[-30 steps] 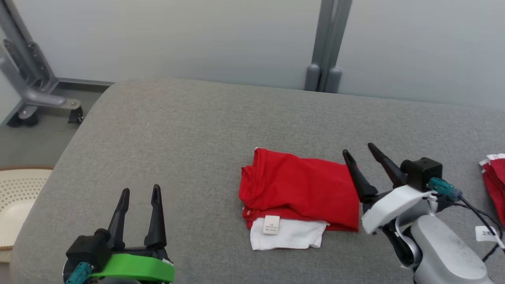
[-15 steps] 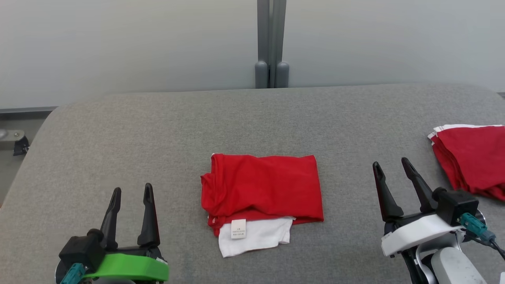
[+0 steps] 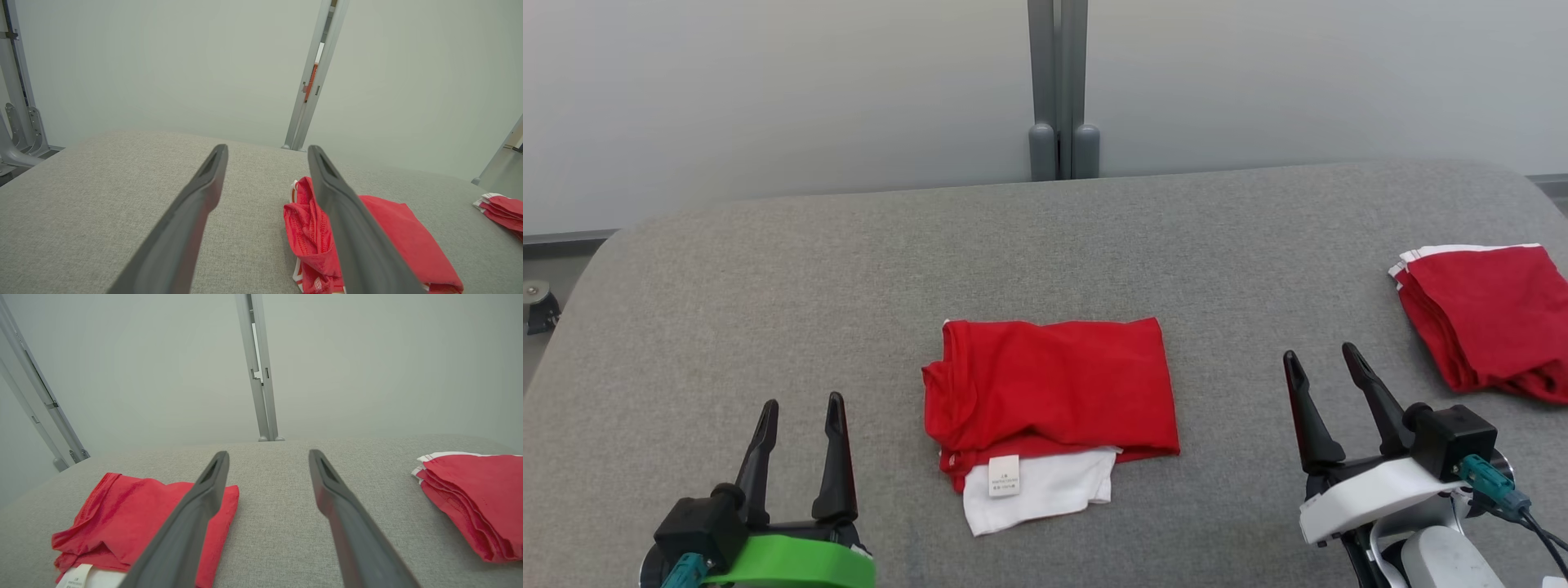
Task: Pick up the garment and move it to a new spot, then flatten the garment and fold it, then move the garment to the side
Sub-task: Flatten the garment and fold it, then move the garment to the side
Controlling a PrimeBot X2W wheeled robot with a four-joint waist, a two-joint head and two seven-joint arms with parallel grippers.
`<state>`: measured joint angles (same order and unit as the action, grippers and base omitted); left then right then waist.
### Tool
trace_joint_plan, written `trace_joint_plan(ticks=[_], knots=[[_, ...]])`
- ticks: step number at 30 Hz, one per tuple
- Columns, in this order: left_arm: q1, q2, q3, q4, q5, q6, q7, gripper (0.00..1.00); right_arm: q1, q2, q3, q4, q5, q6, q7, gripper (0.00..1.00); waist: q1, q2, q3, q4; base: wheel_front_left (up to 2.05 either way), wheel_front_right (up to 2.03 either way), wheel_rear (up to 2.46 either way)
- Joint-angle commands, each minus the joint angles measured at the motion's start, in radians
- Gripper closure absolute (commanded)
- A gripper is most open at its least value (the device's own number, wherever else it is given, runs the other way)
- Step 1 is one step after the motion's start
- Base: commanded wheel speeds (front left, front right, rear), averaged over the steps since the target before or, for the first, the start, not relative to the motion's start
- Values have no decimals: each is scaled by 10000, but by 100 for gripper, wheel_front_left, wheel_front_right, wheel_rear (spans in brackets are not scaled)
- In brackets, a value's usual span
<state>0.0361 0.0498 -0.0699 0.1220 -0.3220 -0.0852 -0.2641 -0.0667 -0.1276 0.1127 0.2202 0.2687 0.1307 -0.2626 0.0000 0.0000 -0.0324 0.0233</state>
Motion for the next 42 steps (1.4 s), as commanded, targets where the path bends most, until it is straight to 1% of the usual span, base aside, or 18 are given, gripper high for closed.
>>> trace_joint_plan(ticks=[1,6,14,16,19,22,28,32,36,37,38,39,42], knots=[[15,21,-19,25,-64,-28,3,0,17,21,-29,38,-99,-1,-26,0,0,0,23,48,0,0,0],[6,21,-173,51,-113,-55,2,0,-104,1,80,315,-126,-1,-26,0,0,0,158,297,0,0,0],[-204,22,-643,153,-98,-88,2,0,-898,-179,727,1730,26,-1,-23,0,0,0,656,1093,0,0,0],[-302,21,-771,161,-65,-87,3,0,-1180,-245,859,2312,87,-1,33,0,0,0,825,1312,0,0,0],[-414,24,-926,180,-53,-48,3,0,-1745,-162,854,3260,382,-1,240,0,0,0,1054,1683,0,0,0],[-554,21,-1117,187,-104,-28,3,0,-2196,-44,792,4102,1001,-1,364,0,0,0,1262,2073,0,0,0],[-723,19,-1306,204,-135,48,3,0,-2925,-109,1017,5350,2034,-1,587,0,0,0,1491,2655,0,0,0],[-713,21,-1338,215,-184,100,3,0,-3158,-179,1328,5923,2612,-1,677,0,0,0,1526,2855,0,0,0],[-637,21,-1350,237,-181,135,3,0,-3353,-172,1680,6595,2873,-1,850,0,0,0,1488,2899,0,0,0],[-617,21,-1352,248,-174,131,2,0,-3383,-163,1785,6736,2910,-1,857,50,0,0,1465,2889,0,0,0],[-599,19,-1361,250,-166,129,3,0,-3418,-166,1881,6874,2935,-1,808,91,0,0,1440,2864,0,0,0],[-596,21,-1360,254,-158,128,2,0,-3481,-191,1945,6949,2905,-1,722,100,0,0,1412,2831,0,0,0],[-567,22,-1301,286,-87,116,2,0,-3686,-183,2199,7002,3067,-10,446,100,0,0,1264,2637,0,0,0]])
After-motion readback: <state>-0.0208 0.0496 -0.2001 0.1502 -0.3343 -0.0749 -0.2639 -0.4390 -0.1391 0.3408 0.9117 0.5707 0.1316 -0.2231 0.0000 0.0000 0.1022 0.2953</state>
